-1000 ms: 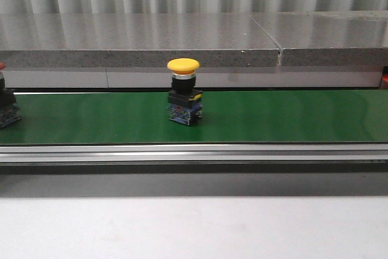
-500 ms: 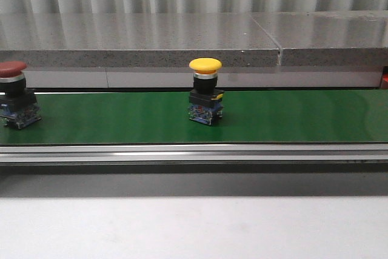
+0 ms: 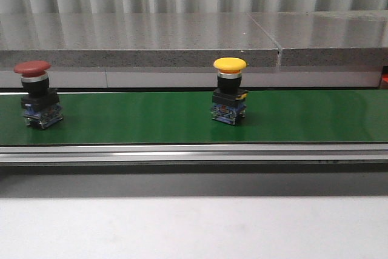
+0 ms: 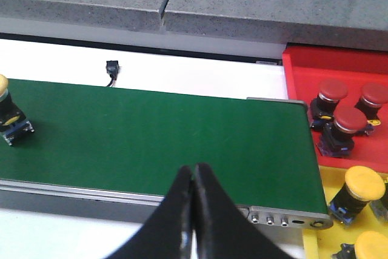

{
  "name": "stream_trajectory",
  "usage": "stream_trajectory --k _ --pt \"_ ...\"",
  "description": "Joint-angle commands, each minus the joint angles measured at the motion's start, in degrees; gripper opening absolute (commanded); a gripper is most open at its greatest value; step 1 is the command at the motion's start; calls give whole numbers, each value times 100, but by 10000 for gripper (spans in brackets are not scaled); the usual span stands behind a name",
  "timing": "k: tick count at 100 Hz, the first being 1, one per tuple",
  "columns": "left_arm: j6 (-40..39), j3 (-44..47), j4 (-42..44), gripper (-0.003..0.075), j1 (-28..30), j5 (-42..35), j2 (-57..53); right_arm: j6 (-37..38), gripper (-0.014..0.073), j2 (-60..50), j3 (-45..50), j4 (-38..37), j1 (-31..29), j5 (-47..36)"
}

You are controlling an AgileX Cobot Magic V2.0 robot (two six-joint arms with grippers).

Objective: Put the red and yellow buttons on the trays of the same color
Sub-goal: 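Move the right gripper above the yellow button arriving on the belt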

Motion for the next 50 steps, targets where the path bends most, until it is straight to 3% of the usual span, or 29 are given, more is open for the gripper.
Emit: stream_trajectory --k 1,33,40,50 --pt "1 -134 -87 -20 -51 -339 44 -68 -67 428 -527 31 -1 -177" --pt "1 -134 -87 -20 -51 -339 44 -80 -34 1742 -1727 127 49 681" --pt "1 -134 -87 -20 -51 -339 44 -138 29 1998 -1995 132 160 925" --pt "1 -134 -87 -20 -51 -339 44 -280 197 2439 -2413 214 345 1233"
